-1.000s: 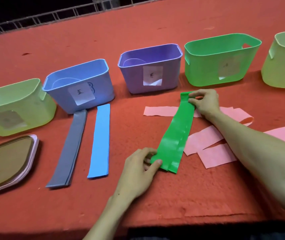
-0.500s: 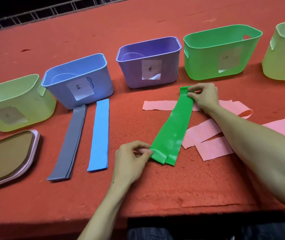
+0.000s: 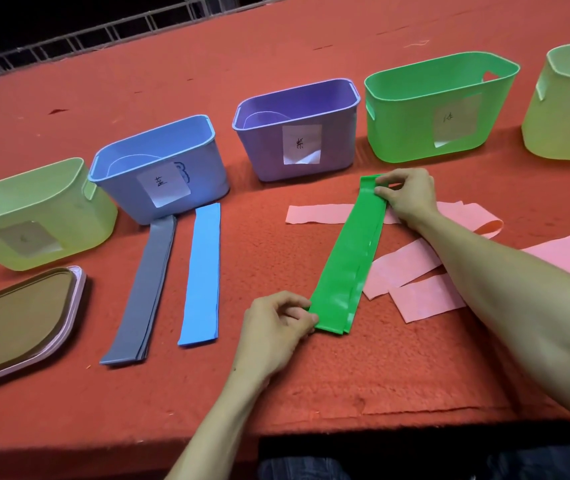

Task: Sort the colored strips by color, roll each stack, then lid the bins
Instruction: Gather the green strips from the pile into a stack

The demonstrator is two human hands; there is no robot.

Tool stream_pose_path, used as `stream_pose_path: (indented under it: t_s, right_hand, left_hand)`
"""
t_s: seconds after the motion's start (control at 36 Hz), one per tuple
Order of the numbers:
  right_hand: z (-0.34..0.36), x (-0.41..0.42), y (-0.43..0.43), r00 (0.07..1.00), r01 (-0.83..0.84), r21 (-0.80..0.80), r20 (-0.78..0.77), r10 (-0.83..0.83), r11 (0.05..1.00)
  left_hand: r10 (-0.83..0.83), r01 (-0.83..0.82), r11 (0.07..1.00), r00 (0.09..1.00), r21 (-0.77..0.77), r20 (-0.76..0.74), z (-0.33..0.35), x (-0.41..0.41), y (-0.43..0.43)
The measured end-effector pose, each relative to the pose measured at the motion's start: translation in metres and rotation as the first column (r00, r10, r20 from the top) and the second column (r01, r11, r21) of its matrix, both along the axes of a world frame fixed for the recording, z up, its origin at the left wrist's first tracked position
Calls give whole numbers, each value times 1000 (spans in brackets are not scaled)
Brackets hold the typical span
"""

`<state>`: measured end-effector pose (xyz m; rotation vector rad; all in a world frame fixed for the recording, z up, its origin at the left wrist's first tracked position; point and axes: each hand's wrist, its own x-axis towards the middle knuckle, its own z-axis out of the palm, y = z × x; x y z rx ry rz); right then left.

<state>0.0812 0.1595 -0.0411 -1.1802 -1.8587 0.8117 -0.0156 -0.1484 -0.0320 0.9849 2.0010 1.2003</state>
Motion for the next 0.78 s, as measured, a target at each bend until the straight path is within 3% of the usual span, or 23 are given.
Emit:
stream_pose_path:
  t_s: [0.28,0.61,0.78]
  right_hand:
    - [-5,5,10,985,-32,-130,-170,10,991]
    - [2,7,12,922,-145,-298,-386,20,943]
    - [8,7,13,919,-178,-356,-393,26,917]
  left_hand:
    - [-8,3,999,995,-47,-97,1,-2,6]
    - [-121,85,970,981,-227,-149,3,-17,21]
    - [-91,39,991,904,-131,-418,12,-10,37]
